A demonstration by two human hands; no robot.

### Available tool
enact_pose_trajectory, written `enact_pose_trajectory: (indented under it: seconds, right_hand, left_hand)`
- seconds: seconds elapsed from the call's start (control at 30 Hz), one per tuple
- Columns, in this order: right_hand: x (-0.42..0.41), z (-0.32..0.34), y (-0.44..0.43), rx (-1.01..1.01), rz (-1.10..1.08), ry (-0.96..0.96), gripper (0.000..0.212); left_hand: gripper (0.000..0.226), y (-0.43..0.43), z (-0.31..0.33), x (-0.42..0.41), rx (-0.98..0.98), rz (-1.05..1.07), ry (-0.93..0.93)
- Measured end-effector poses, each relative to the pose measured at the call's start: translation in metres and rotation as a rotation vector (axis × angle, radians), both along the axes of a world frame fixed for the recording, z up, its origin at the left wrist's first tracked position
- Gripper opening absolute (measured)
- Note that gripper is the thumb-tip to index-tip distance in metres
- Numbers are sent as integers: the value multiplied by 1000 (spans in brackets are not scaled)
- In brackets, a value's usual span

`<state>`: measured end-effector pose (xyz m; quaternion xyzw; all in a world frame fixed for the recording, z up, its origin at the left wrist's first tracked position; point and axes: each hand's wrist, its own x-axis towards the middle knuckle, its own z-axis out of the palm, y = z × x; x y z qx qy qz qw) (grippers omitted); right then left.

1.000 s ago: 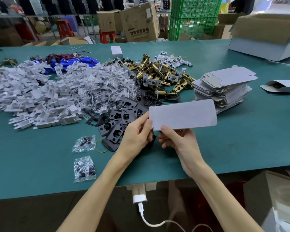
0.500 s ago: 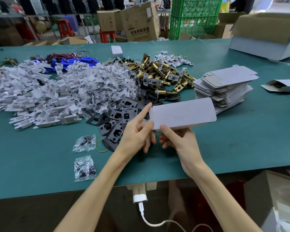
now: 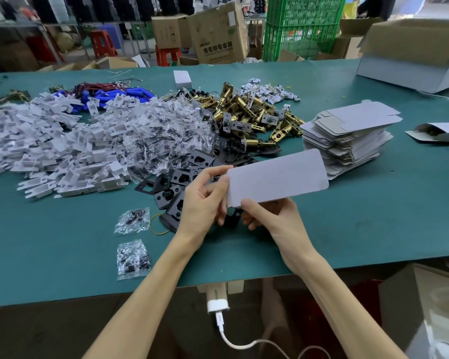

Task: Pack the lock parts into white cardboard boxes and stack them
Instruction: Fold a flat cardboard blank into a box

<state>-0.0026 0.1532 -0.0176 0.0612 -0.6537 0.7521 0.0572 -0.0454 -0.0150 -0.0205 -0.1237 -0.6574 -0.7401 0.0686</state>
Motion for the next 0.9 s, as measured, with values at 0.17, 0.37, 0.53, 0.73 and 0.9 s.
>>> enact_pose_trajectory:
  seconds: [0.17,0.37,0.53,0.73,0.9]
  right_hand:
    - [1,0,-3,58,-32,11,13]
    - [2,0,-2,39,-39,0,14]
    - [1,0,-3,60,-30,-5,9]
    - [1,0,-3,106,-5,10,10]
    - [0,0,-3,44,0,13,8]
  left_hand:
    - [20,-1,-1,-1,40,23,24]
    - [27,2,-5,-2,-128,110,89]
    - [26,6,-3,-1,-170,94,86]
    - [26,3,-6,-2,-226,69,107]
    - [30,5,-4,0,-211,59,85]
